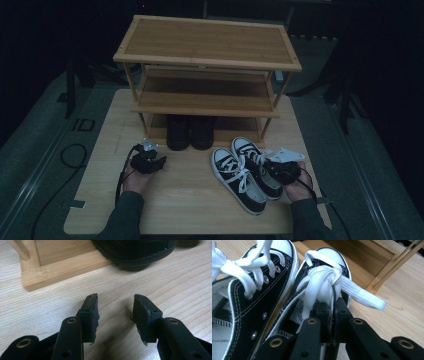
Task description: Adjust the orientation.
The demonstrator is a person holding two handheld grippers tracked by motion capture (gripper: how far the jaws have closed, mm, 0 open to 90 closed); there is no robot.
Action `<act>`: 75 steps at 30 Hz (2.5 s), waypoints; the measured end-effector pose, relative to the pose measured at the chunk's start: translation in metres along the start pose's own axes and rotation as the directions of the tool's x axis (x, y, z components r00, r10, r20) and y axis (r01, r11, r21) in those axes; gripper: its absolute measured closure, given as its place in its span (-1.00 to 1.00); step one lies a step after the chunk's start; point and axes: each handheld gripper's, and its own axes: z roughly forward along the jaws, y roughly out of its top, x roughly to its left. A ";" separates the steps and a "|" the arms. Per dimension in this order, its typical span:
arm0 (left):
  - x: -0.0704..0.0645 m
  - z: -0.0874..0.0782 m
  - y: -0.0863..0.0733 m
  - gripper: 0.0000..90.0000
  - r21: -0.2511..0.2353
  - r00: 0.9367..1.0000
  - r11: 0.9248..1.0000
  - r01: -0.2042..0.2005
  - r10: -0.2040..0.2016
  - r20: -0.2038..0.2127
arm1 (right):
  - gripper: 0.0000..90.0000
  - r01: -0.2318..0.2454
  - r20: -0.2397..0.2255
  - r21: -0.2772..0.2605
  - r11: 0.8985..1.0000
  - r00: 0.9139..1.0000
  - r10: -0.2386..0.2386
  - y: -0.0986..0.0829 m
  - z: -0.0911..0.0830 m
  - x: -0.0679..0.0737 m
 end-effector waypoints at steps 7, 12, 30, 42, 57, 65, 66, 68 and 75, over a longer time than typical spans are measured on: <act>0.000 0.000 0.000 0.24 0.000 1.000 1.000 0.001 -0.001 -0.001 | 0.90 0.001 -0.012 -0.011 1.000 1.000 -0.001 -0.008 -0.003 0.002; 0.000 0.000 0.000 0.24 0.000 1.000 1.000 0.001 -0.001 -0.001 | 0.90 -0.001 -0.022 -0.016 1.000 1.000 0.000 -0.010 -0.004 0.002; 0.000 0.000 0.000 0.24 0.000 1.000 1.000 0.001 -0.001 -0.001 | 0.48 -0.019 -0.049 0.135 0.991 0.998 0.026 0.002 -0.021 -0.006; 0.000 0.000 0.000 0.24 -0.002 1.000 1.000 0.001 -0.001 -0.002 | 0.24 -0.025 -0.086 0.186 0.982 0.995 0.042 0.005 -0.036 -0.013; 0.000 0.000 0.000 0.24 0.000 1.000 1.000 0.000 0.000 -0.001 | -0.03 -0.044 -0.113 0.187 0.981 0.991 0.066 0.010 -0.052 -0.007; 0.000 0.000 0.000 0.24 -0.001 1.000 1.000 0.002 -0.002 -0.002 | -0.08 -0.038 -0.140 0.190 0.981 0.988 0.065 0.015 -0.051 0.006; 0.000 0.000 0.000 0.24 0.000 1.000 1.000 0.001 -0.001 -0.002 | -0.08 -0.031 -0.145 0.186 0.982 0.988 0.059 0.015 -0.050 0.008; 0.000 0.000 0.000 0.24 -0.001 1.000 1.000 0.001 -0.001 -0.002 | -0.08 -0.030 -0.147 0.185 0.982 0.987 0.058 0.016 -0.049 0.010; 0.000 0.000 0.000 0.24 -0.003 1.000 1.000 0.002 -0.002 -0.002 | -0.05 -0.018 -0.161 0.185 0.983 0.986 0.048 0.020 -0.048 0.015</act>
